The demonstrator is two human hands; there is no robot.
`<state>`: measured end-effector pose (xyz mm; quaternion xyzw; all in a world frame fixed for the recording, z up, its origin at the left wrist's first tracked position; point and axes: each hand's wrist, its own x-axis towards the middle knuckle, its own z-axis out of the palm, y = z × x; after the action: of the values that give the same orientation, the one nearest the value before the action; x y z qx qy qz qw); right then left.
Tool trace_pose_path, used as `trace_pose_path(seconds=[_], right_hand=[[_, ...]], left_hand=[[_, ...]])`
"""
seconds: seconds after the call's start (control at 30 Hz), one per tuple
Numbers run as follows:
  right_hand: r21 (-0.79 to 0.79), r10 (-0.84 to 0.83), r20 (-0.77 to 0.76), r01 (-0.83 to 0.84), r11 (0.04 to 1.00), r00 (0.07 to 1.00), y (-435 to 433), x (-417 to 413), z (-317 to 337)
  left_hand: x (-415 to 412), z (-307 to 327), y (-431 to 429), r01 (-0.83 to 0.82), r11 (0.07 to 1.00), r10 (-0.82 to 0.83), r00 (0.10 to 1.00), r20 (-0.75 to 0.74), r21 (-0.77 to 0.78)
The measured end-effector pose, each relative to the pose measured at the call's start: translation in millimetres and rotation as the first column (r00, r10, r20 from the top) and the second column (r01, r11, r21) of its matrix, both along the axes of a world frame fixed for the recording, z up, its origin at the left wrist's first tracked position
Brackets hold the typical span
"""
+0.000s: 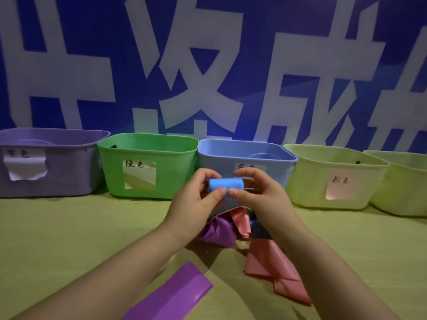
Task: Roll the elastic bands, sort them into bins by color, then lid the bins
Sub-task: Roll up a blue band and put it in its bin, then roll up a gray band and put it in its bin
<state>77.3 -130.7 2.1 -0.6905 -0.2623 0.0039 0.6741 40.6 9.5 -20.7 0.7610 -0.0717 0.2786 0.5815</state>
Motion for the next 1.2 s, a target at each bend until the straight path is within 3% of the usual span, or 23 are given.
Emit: trace_pose_path(seconds=[0.13, 0.3, 0.57, 0.67, 0.77, 0.9, 1.0, 1.2], right_hand=[[-0.038, -0.061, 0.051, 0.063, 0.997, 0.997, 2, 26, 17], [-0.146, -0.142, 0.163, 0.166, 0.975, 0.976, 6, 76, 35], [-0.349, -0.209, 0.453, 0.388, 0.853, 0.867, 13, 132, 42], [-0.476, -0.199, 0.509, 0.467, 0.745, 0.837, 17, 140, 38], [-0.552, -0.176, 0.581, 0.544, 0.632, 0.795, 20, 136, 36], [-0.431, -0.254, 0.587, 0.562, 0.706, 0.769, 14, 122, 32], [-0.363, -0.265, 0.588, 0.543, 0.757, 0.764, 5, 104, 26], [-0.455, -0.199, 0.576, 0.513, 0.728, 0.793, -5, 71, 4]], left_hand=[[30, 23, 4, -0.035, 0.998, 0.034, 0.999, 0.019, 0.058], [80, 41, 8, -0.173, 0.945, 0.165, 0.985, 0.051, 0.276], [139, 54, 15, -0.418, 0.697, 0.338, 0.908, 0.246, 0.583], [148, 49, 20, -0.456, 0.625, 0.391, 0.885, 0.251, 0.633], [147, 41, 27, -0.49, 0.634, 0.413, 0.869, 0.274, 0.599], [131, 29, 32, -0.551, 0.64, 0.381, 0.833, 0.402, 0.536], [112, 25, 26, -0.506, 0.665, 0.27, 0.849, 0.455, 0.55], [81, 8, 5, -0.296, 0.694, 0.096, 0.942, 0.322, 0.657]])
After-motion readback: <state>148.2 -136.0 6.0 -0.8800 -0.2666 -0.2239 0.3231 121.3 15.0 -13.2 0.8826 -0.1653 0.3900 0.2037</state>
